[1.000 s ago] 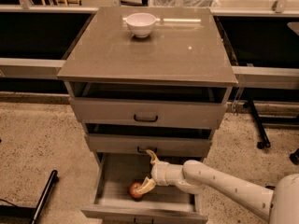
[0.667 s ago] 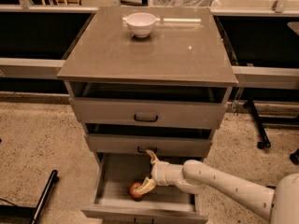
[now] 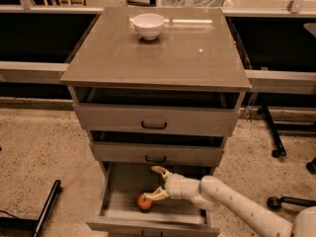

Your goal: Pick apple from bottom drawer and place on counter

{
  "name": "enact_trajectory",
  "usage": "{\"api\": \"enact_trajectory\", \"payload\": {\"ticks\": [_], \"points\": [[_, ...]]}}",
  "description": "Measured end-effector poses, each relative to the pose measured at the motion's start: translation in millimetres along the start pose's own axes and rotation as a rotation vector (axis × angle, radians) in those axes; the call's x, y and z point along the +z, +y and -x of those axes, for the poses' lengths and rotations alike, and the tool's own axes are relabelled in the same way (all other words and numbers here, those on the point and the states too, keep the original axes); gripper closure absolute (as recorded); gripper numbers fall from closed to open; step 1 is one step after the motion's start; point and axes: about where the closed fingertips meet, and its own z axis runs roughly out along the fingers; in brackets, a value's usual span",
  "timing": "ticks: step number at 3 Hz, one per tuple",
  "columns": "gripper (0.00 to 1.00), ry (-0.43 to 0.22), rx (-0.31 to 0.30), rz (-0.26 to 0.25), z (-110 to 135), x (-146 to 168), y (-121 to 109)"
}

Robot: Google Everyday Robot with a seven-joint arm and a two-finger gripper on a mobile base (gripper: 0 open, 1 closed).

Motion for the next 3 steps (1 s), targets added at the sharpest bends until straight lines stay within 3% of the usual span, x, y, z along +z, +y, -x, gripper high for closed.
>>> {"api": "enact_trajectory", "payload": {"ticks": [1,3], "points": [[0.37,-0.055,0.0,0.049,-31.4,8.3,26.7],[0.0,-0.061,0.011,0.056,-32.6,10.9,30.0]]}}
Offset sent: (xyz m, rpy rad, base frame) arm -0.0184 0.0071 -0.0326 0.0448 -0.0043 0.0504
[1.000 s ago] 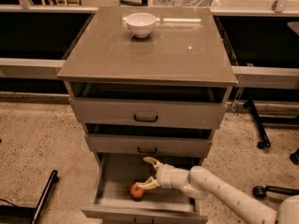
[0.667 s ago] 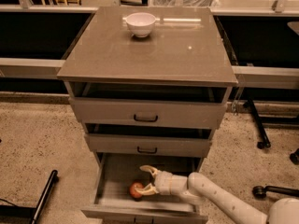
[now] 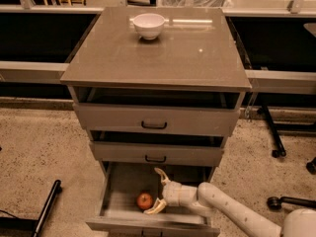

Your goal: Pick apple from bottom drawer and place on counter

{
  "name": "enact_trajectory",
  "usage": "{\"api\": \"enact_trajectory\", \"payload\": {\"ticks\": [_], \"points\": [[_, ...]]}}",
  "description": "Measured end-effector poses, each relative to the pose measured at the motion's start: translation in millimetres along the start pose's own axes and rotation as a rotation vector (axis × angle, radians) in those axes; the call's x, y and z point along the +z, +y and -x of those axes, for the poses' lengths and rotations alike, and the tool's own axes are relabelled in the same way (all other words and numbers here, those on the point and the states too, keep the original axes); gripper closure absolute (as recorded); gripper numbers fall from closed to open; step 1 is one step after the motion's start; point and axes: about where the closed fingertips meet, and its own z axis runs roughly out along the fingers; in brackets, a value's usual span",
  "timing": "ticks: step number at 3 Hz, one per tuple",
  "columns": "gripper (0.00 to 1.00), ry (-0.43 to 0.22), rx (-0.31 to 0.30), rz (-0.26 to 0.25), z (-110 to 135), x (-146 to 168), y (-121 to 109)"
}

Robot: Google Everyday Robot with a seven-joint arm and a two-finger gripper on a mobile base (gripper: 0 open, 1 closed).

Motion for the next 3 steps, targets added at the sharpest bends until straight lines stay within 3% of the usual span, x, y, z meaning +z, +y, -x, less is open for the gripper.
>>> {"api": "enact_trajectory", "payload": {"ticks": [2,3], "points": [[0.0,0.151,0.035,-0.024,-67.7,24.2,-10.6],[0.0,0.165,0.017,0.004,-103.5,44.3,-9.7]]}}
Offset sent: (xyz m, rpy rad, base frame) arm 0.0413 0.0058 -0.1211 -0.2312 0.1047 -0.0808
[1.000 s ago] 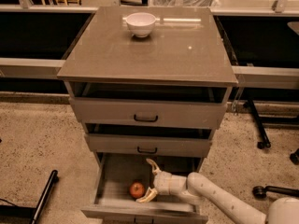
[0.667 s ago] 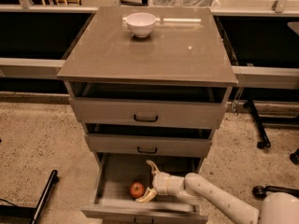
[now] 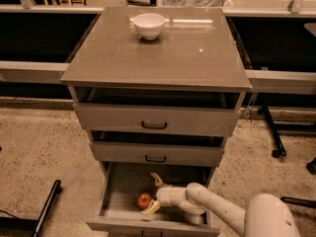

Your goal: Pick apple from bottom drawer and place on counter

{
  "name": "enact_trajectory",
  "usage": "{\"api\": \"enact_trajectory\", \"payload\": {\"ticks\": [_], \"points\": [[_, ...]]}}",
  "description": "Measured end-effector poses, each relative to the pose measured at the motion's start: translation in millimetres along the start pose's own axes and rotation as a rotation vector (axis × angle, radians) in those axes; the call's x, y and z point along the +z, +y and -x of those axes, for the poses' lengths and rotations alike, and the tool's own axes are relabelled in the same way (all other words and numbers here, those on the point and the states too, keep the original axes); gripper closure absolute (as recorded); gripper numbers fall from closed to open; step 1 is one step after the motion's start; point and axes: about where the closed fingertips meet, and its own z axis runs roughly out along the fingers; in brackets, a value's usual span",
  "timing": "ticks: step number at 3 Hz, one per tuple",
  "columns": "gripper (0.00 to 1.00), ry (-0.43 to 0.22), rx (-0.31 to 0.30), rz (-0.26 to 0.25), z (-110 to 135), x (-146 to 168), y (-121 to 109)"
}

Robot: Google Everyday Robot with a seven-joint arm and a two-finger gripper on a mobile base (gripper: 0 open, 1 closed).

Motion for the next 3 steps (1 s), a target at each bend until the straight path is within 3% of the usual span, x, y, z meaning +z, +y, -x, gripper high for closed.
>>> {"api": "enact_trajectory", "payload": {"ticks": [2,3], "points": [[0.24,-0.03,-0.025,0.057,-36.3,27.0,-1.4],[0.23,-0.031,-0.015,0.073,-48.4,32.3,0.0]]}}
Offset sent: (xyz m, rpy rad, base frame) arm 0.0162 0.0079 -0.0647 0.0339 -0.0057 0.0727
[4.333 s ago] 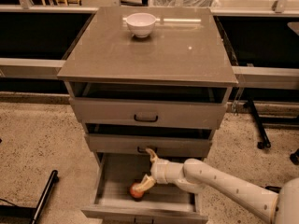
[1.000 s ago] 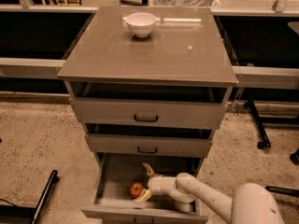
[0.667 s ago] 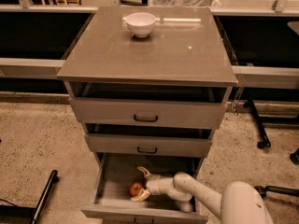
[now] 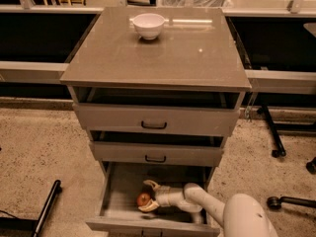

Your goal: Pick apple from bottom drawer and place on counter

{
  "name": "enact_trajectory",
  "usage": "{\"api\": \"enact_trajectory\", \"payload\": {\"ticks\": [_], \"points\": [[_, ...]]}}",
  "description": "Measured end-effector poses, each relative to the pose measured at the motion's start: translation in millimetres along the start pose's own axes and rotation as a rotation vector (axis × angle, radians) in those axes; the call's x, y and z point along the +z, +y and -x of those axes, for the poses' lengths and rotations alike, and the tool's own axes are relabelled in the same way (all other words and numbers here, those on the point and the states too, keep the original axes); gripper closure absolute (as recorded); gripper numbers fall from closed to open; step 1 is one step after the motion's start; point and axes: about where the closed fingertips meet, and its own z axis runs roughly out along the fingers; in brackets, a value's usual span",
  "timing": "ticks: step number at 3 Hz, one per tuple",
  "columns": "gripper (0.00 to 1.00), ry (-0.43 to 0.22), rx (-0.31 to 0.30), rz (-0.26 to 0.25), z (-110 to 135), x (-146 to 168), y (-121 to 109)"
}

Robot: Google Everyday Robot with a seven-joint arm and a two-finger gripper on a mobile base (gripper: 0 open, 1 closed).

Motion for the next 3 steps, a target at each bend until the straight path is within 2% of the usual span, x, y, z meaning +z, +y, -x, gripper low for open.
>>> {"api": "enact_trajectory", "payload": {"ticks": [2,3], "points": [[0.19,0.014,0.039,0.042,-17.7,8.5,10.1],[0.46,0.0,0.066,0.047,-24.3,11.3,12.3]]}}
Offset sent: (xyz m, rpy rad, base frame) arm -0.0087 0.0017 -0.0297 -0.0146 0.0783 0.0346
